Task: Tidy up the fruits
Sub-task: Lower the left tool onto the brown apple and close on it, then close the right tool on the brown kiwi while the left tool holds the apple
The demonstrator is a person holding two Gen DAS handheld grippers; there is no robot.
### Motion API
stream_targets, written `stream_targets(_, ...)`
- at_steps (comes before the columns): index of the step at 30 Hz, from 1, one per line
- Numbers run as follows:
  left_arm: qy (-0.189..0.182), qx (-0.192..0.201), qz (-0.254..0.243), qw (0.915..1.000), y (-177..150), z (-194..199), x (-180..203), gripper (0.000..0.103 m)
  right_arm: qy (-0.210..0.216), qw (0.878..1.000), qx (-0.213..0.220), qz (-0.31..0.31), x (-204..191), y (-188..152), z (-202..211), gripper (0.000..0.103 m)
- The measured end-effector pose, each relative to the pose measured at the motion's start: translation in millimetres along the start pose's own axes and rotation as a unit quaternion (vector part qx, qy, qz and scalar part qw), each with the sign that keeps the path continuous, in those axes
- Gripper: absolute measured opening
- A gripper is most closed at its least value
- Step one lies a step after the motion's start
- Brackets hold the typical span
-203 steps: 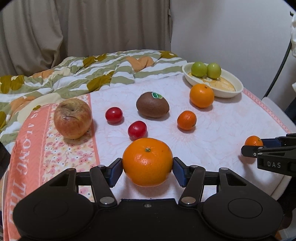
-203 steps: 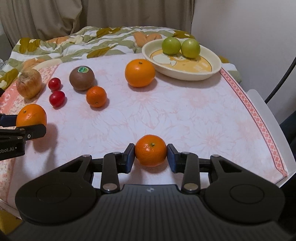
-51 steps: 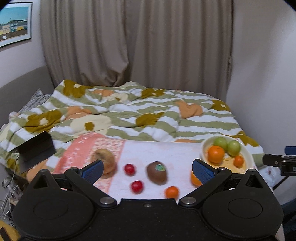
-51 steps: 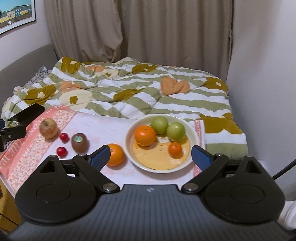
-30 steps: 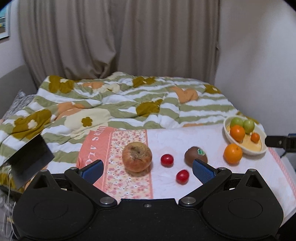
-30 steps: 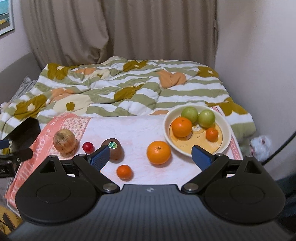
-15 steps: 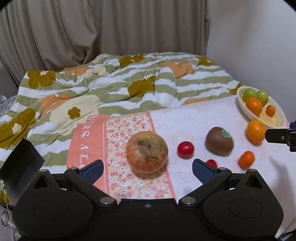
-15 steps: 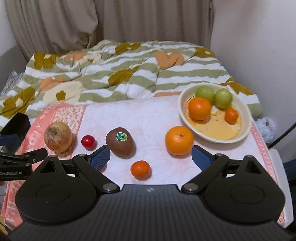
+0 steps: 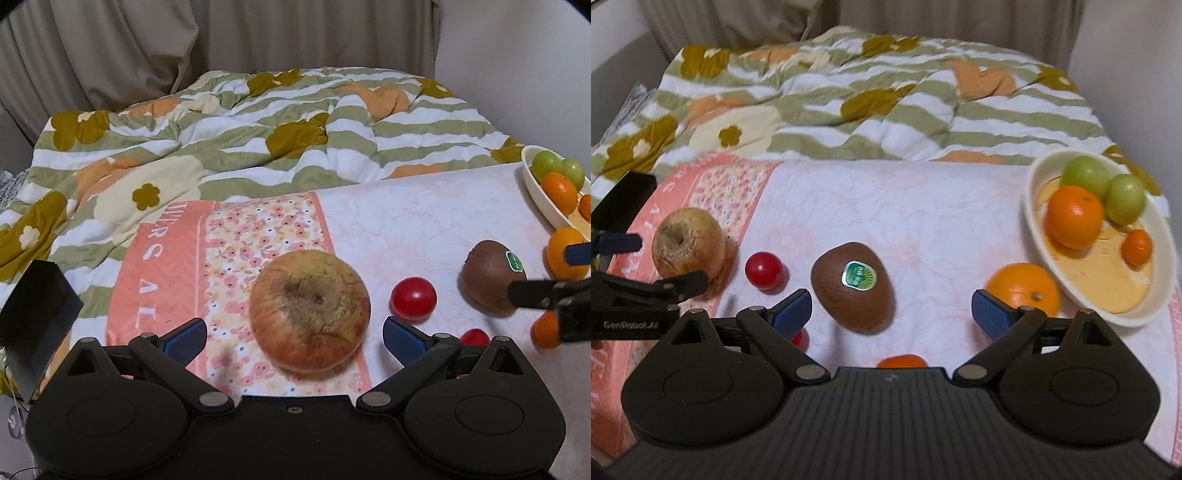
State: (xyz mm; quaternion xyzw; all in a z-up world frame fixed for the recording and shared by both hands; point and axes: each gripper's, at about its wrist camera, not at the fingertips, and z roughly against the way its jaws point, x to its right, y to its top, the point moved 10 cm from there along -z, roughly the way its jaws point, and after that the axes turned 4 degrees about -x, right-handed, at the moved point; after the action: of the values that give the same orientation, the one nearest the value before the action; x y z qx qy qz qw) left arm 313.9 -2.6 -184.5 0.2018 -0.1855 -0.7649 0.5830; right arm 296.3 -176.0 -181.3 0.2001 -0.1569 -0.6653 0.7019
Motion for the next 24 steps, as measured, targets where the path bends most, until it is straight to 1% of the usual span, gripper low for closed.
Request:
stream_targets(4,0.002,0.001,-0.012,0.9999,4.3,-6.9,4.3,0.092,0.007,1.000,-0.013,0.014,-7.8,3.7,-13.6,0.103)
stream_targets(6,0.004,0.000,-0.014,0.9999,4.8,-10.1,6.6,0.092,0.009,1.000,-0.015,0.020,-11.7,4.5,-16.9,0.103)
stream_targets(7,0.005,0.000,-0.013,0.9999,5.1,-11.6,6.7,0.090,0.008,1.000,-0.015,0.023,-12.7,4.7,-18.4,0.103)
stream_targets(8,0.006,-0.001,-0.013,0.9999,5.2,-13.0,6.7,0.084,0.006,1.000,-0.016,0.025,-13.4,4.8,-20.1,0.103)
stream_targets(9,0.007,-0.003,-0.013,0.9999,5.4,-14.1,7.2,0.082,0.005,0.999,-0.018,0.026,-14.0,5.2,-21.6,0.103)
stream_targets(10,0.002,-0.004,-0.015,0.9999,5.1,-14.8,8.0,0.078,0.005,0.999,-0.019,0.027,-14.7,5.4,-22.7,0.103)
stream_targets(14,0.001,-0.002,-0.020,0.9998,4.6,-14.2,9.7,0.077,0.007,0.999,-0.022,0.027,-17.1,6.1,-27.2,0.102)
stream_targets(21,-0.008,-0.003,-0.014,0.9999,2.8,-11.0,8.5,0.077,0.009,0.999,-0.027,0.040,-25.5,4.9,-32.1,0.093)
stream_targets(24,-0.007,-0.004,-0.014,0.9999,0.8,-9.6,7.8,0.077,0.002,0.998,-0.027,0.052,-27.8,3.2,-33.6,0.090)
